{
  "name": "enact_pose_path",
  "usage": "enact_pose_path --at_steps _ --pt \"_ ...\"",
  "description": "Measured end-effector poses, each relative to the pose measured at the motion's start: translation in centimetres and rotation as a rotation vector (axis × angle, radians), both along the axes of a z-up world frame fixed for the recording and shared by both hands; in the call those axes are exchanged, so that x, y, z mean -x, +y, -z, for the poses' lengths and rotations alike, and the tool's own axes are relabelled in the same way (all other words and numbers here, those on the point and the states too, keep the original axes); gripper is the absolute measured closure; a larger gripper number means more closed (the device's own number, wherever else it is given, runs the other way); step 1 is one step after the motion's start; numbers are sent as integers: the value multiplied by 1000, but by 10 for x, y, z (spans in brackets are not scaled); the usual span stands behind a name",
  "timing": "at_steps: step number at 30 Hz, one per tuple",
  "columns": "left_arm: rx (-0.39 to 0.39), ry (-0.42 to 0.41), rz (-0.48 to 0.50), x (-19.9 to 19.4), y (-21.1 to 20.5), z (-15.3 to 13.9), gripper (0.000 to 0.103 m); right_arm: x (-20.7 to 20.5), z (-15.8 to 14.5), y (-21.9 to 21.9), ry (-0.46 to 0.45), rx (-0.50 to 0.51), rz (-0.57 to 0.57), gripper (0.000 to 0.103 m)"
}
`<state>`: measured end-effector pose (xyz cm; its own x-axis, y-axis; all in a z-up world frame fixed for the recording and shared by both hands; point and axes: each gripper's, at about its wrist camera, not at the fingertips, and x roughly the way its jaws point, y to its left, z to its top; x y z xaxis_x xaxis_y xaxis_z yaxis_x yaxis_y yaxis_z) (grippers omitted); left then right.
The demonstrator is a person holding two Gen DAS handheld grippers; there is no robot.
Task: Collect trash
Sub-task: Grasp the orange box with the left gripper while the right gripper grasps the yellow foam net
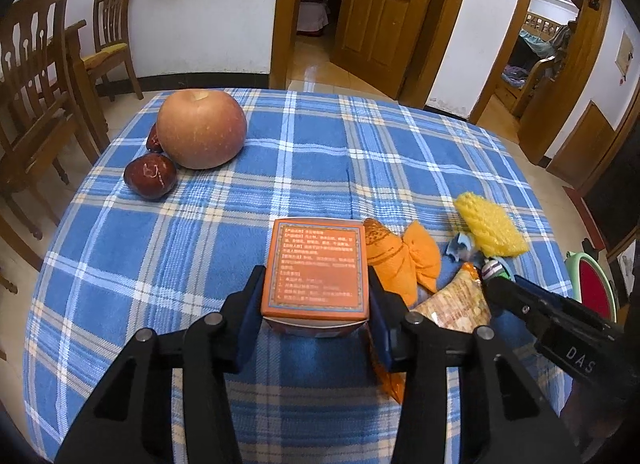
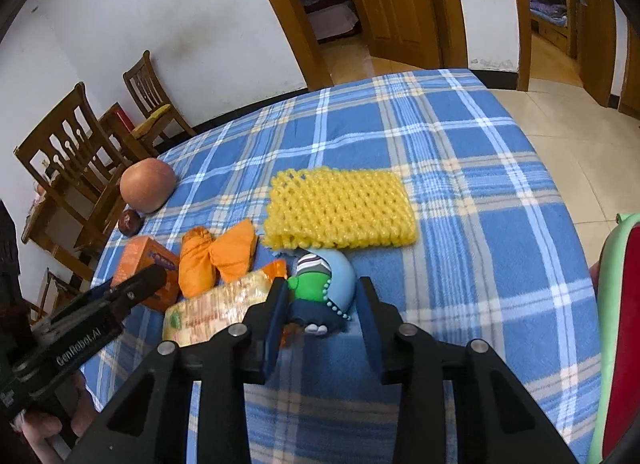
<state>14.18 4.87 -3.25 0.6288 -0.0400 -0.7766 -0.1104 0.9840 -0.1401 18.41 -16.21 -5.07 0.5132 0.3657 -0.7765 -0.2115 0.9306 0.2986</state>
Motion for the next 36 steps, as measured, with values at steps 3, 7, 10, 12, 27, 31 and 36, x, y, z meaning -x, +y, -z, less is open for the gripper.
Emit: enact_pose_path --at_steps 3,7,10,12,27,31,36 --pt "3 -12 5 6 1 -4 56 5 -1 -5 6 -6 -13 66" --pt "18 -17 9 10 2 -8 56 15 -1 -14 21 -2 -29 65" --pt "18 -18 6 11 3 -9 56 20 -2 -18 22 15 -40 64" --pt "20 -18 2 11 4 -10 56 21 -6 -19 4 21 -38 58" --pt "15 -19 -17 6 10 -9 56 -35 -9 -11 -39 89 46 40" --pt "16 -13 -16 4 11 -5 56 -43 1 -3 -46 136 44 54" --pt "17 -10 -13 4 9 -4 56 -39 1 2 -44 110 10 77"
